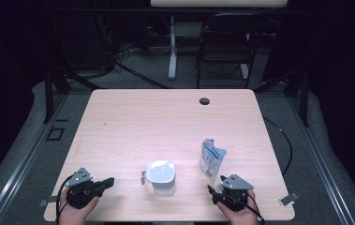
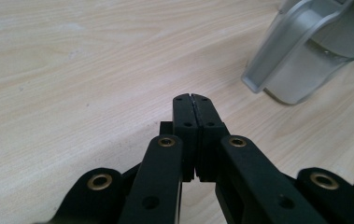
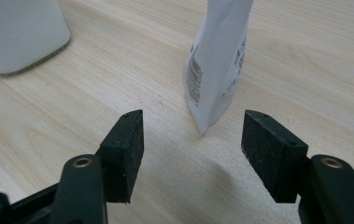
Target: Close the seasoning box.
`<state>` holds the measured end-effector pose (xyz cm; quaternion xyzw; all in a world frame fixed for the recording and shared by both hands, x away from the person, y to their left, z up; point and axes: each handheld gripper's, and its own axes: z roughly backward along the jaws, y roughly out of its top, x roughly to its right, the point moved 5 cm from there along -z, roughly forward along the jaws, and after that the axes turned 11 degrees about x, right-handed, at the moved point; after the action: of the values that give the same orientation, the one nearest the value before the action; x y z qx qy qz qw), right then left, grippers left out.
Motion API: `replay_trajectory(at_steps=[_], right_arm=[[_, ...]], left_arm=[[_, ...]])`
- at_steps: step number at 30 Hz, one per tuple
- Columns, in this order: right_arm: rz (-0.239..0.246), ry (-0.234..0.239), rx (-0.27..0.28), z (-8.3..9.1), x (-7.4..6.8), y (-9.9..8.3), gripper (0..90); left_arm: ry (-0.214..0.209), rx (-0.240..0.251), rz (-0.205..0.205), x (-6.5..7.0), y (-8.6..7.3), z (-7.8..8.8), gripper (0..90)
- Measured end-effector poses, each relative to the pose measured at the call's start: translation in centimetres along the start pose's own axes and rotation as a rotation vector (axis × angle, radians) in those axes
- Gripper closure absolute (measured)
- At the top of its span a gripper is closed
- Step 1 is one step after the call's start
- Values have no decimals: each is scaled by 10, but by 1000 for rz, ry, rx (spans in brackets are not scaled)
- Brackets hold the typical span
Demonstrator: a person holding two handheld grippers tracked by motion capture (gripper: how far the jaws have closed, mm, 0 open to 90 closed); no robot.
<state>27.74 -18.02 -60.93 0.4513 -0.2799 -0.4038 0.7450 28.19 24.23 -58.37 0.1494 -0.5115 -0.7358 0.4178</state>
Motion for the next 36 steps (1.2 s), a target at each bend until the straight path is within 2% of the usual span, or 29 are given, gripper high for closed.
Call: replay_trajectory(at_steps=[8, 19, 22, 24, 25, 32, 33, 36], right_arm=[[-7, -10, 2, 1, 0, 0, 391], [2, -9, -1, 1, -3, 0, 391], [6, -13, -8, 1, -3, 0, 390], [-2, -13, 0, 0, -4, -1, 390], [2, -12, -7, 1, -4, -1, 390], [6, -12, -10, 0, -4, -2, 390], [7, -13, -13, 0, -3, -2, 390], [0, -20, 7, 2, -1, -2, 389]], left_arm=[[33, -17, 21, -10, -8, -3, 862], [113, -15, 57, -26, -12, 4, 794], [129, 4, 61, -28, -11, 5, 720], [126, 0, 67, -29, -10, 7, 692], [132, 16, 68, -29, -10, 6, 676], [150, 14, 70, -33, -9, 9, 564], [155, 28, 71, -33, -9, 8, 550], [178, 34, 73, -35, -7, 8, 500]])
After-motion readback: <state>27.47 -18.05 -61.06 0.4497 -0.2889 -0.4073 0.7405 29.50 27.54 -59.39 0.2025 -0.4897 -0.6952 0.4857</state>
